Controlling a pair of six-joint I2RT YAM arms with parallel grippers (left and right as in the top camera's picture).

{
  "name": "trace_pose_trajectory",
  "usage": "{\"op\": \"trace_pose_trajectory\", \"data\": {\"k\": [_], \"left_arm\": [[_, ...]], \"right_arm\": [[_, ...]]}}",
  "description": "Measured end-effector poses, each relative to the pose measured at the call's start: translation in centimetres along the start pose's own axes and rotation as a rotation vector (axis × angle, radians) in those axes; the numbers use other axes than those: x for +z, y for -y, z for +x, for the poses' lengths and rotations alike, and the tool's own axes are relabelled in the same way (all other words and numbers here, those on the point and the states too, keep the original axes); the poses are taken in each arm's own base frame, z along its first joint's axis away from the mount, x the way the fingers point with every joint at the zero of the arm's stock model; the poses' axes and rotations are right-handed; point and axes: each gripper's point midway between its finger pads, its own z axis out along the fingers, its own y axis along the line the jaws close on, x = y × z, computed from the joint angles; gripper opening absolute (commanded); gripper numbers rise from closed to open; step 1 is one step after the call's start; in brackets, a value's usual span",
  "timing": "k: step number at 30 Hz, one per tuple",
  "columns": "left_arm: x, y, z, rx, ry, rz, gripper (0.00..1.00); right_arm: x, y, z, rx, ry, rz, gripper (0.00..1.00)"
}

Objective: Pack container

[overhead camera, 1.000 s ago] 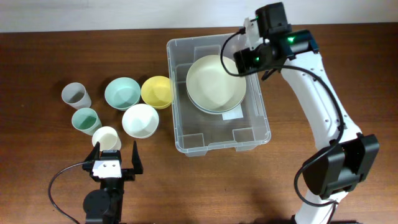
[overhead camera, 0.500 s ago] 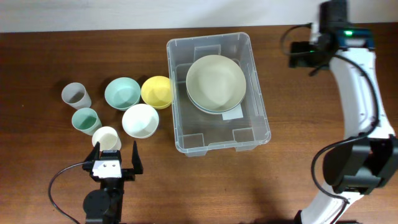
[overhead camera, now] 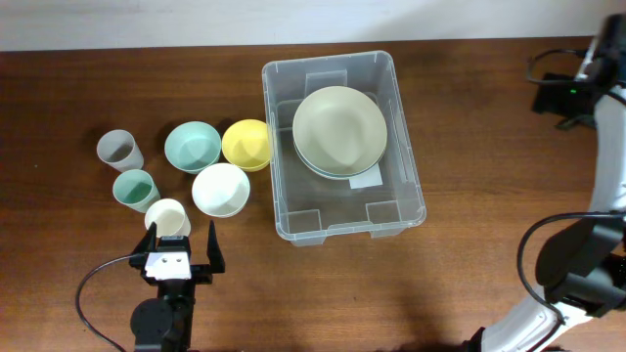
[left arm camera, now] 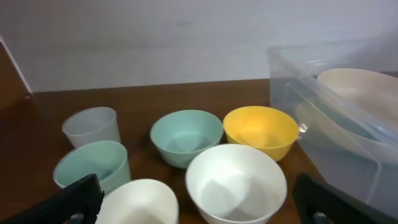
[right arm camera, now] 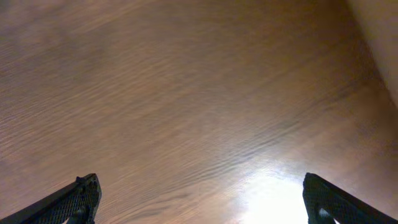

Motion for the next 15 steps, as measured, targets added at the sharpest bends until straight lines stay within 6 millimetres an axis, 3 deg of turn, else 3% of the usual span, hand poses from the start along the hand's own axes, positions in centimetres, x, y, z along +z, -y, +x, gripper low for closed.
{"op": "trace_pose_trajectory", "data": {"k": [5, 10, 12, 15], "left_arm": [[-0.3, -1.4, -3.4, 0.026, 0.134, -0.079, 1.0], [-1.1, -3.5, -4.1, 0.013, 0.029, -0.192, 0.99], [-1.6, -4.4, -6.4, -0.005, 0.012, -0.235, 1.0], [-1.9, -5.4, -12.1, -0.074, 0.065, -0.271, 0.99]], "right_arm": [[0.2, 1.4, 0.0, 0.026, -0.004, 0.015, 0.99], [0.2, 1.5, 0.0, 0.027, -0.004, 0.015, 0.99], [0.2, 1.5, 0.0, 0.028, -0.004, 0.016, 0.99], [0.2, 1.5, 0.0, 0.027, -0.004, 0.016, 0.99]]}}
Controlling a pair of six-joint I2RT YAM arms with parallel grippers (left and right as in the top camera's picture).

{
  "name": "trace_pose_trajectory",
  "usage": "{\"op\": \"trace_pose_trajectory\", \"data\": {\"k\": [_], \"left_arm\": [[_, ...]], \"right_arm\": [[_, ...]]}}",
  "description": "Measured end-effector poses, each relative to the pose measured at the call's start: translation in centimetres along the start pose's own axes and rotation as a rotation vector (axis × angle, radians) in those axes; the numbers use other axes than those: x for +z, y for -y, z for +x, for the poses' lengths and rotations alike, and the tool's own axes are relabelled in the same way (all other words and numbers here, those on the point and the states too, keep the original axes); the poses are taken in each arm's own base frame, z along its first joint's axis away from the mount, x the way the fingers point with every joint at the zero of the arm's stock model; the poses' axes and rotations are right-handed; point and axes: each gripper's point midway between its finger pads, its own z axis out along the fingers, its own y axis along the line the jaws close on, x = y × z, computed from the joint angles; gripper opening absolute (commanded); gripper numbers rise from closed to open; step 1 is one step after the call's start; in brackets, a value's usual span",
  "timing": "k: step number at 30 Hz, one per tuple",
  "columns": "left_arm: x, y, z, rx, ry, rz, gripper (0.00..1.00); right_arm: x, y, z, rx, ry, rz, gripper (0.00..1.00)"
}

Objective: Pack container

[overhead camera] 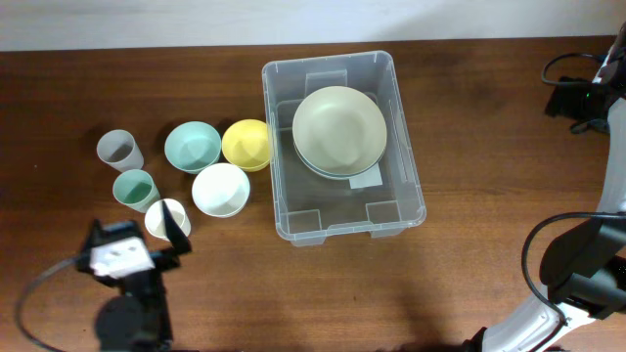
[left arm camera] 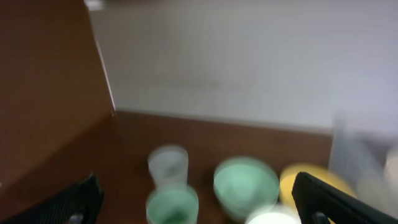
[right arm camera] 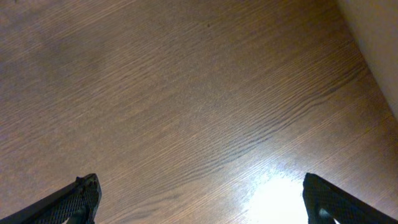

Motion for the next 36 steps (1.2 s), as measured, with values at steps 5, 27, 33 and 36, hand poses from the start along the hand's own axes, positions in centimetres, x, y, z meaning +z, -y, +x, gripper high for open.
{"op": "trace_pose_trajectory", "data": {"k": [5, 27, 33, 36], "left_arm": [[1.5, 0.2, -8.3, -0.058, 0.088, -0.021, 0.99], [7.6, -8.0, 8.4, -0.38, -0.541, -0.462, 1.0], [10.3, -9.9, 14.0, -0.558, -0.685, -0.415, 0.99], [11.3, -9.4, 15.8, -0.603, -0.733, -0.356, 0.99]], "right_arm": [[0.0, 0.0, 0.0, -0.001, 0.0, -0.001, 0.99], [0.0, 0.0, 0.0, 0.0, -0.001, 0.0, 0.99], [0.0, 0.0, 0.0, 0.0, 0.0, 0.0, 0.99], [0.0, 0.0, 0.0, 0.0, 0.0, 0.0, 0.99]]}}
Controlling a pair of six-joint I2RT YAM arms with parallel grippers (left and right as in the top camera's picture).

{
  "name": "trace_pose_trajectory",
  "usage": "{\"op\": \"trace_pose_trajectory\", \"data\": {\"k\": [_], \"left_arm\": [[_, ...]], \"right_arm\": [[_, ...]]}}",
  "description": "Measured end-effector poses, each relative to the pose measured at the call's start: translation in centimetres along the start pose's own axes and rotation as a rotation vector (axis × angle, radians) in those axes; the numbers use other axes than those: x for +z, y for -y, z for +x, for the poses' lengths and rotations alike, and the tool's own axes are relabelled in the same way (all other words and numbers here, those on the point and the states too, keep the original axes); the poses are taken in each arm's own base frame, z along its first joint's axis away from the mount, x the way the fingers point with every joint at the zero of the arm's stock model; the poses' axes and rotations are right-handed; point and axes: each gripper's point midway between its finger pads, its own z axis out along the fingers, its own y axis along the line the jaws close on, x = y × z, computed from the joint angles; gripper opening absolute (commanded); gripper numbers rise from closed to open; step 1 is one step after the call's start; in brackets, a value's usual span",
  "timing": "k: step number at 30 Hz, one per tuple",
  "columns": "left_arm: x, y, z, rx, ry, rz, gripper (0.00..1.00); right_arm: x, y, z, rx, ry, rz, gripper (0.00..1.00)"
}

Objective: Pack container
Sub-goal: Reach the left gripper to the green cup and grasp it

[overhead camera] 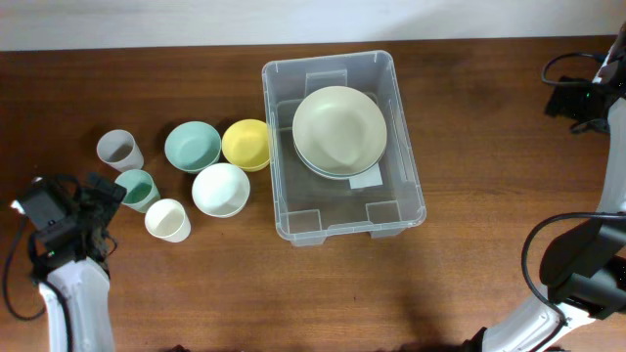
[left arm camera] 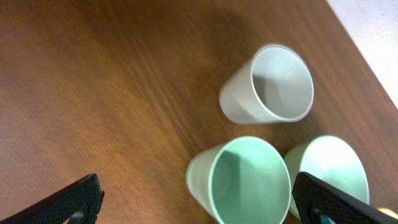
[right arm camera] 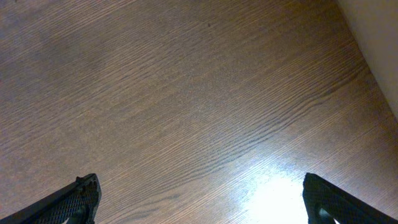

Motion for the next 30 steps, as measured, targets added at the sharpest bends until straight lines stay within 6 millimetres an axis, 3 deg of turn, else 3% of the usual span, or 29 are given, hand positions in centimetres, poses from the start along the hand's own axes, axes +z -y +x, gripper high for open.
{"op": "trace_pose_trajectory", "data": {"k": [8, 13, 22, 23, 30], "left_arm": [[3.1, 0.7, 3.5, 0.033, -0.15, 0.042, 1.0], [4.5, -0.1, 5.0, 0.032, -0.207, 0.014, 0.97], [5.1, -0.5, 5.8, 0.036, -0.237, 0.001, 0.06], [5.1, -0.6, 5.8, 0.041, -0.236, 0.001, 0.01], [4.8, -2.5, 5.3, -0.004, -0.239, -0.039, 0.01]], "right_arm": [[0.0, 0.0, 0.0, 0.0, 0.0, 0.0, 0.99], [0.0, 0.0, 0.0, 0.0, 0.0, 0.0, 0.99], [0.0, 0.0, 0.0, 0.0, 0.0, 0.0, 0.99], [0.0, 0.0, 0.0, 0.0, 0.0, 0.0, 0.99], [0.0, 0.0, 0.0, 0.0, 0.0, 0.0, 0.99]]}}
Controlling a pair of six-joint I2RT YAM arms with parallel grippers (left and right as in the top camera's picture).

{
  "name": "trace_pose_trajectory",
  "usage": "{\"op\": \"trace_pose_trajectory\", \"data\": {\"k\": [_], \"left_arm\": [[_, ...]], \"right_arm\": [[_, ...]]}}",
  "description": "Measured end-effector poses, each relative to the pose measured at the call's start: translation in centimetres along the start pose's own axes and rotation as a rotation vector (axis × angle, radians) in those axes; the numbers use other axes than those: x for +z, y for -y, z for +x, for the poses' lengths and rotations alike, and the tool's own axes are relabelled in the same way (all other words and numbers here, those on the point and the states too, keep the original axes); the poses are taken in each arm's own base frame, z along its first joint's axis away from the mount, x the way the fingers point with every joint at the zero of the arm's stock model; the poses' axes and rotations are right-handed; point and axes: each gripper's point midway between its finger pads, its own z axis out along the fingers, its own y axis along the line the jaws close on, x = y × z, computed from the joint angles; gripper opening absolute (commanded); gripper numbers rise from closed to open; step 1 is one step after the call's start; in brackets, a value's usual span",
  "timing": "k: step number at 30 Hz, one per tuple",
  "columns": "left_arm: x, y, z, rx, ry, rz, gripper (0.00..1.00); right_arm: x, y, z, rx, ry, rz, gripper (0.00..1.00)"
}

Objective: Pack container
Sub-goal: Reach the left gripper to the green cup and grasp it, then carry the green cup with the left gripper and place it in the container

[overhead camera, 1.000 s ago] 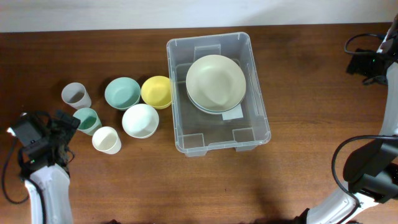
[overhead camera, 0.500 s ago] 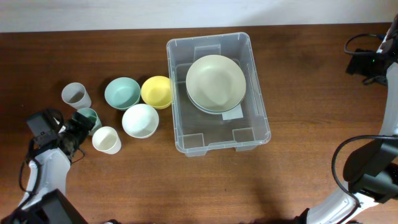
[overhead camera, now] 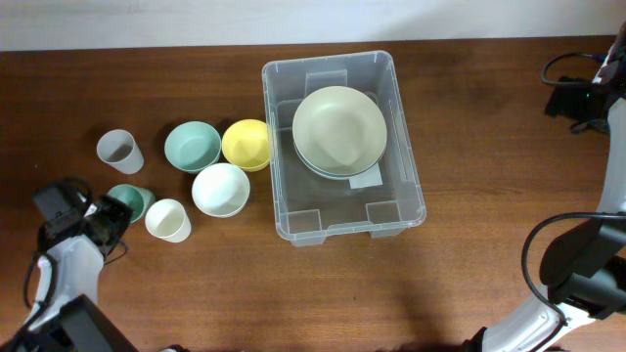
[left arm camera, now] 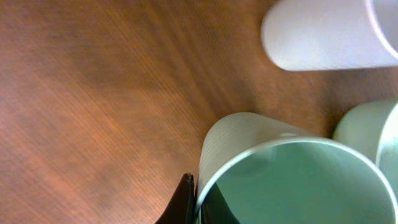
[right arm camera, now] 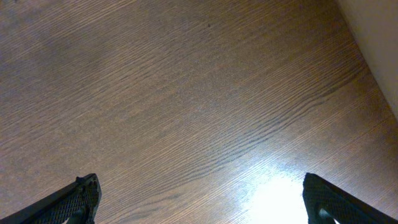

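Observation:
A clear plastic container (overhead camera: 342, 210) stands mid-table with a cream plate (overhead camera: 339, 128) stacked on a pale green one inside. To its left are a grey cup (overhead camera: 119, 150), a teal bowl (overhead camera: 192, 147), a yellow bowl (overhead camera: 246, 144), a white bowl (overhead camera: 220, 189) and a cream cup (overhead camera: 167, 219). My left gripper (left arm camera: 198, 186) is shut on the near wall of the green cup (left arm camera: 249, 140), one finger outside and one inside the rim. My right gripper (right arm camera: 199, 199) hangs open over bare wood at the far right.
The grey cup (left arm camera: 323, 34) stands just beyond the green cup, and the teal bowl (left arm camera: 367, 130) is close on its right. The table's left edge is near my left arm (overhead camera: 68, 254). A wall runs along the back.
My left gripper was open above the grey and green cups. Now it is lower and shut across the green cup's rim, and the cup sits slightly nearer the front left. The right arm is unchanged.
My left gripper stood open at the table's front, just behind the cream cup and facing the bowls. It was then further left, then at the left edge looking down on the grey and green cups. Now it grips the green cup's wall.

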Motion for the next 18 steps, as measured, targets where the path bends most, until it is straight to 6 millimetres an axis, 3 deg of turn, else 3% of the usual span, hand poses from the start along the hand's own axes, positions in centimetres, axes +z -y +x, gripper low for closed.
{"op": "trace_pose_trajectory", "data": {"k": [4, 7, 10, 13, 16, 18], "left_arm": [[-2.6, -1.0, -0.7, -0.035, 0.031, -0.012, 0.01], [-6.0, 0.2, -2.0, -0.017, 0.099, 0.034, 0.01], [-10.7, 4.1, -4.1, 0.063, 0.217, 0.177, 0.01], [-16.1, 9.4, -5.2, 0.183, 0.332, 0.378, 0.01], [-20.6, 15.3, -4.3, 0.336, 0.404, 0.599, 0.01], [-22.8, 19.2, -2.3, 0.455, 0.408, 0.744, 0.01]], "right_arm": [[0.0, 0.0, 0.0, 0.0, 0.0, 0.0, 0.99], [0.0, 0.0, 0.0, 0.001, 0.0, 0.0, 0.99], [0.0, 0.0, 0.0, 0.0, 0.0, 0.0, 0.99], [0.0, 0.0, 0.0, 0.0, 0.0, 0.0, 0.99], [0.0, 0.0, 0.0, 0.0, 0.0, 0.0, 0.99], [0.0, 0.0, 0.0, 0.0, 0.0, 0.0, 0.99]]}}
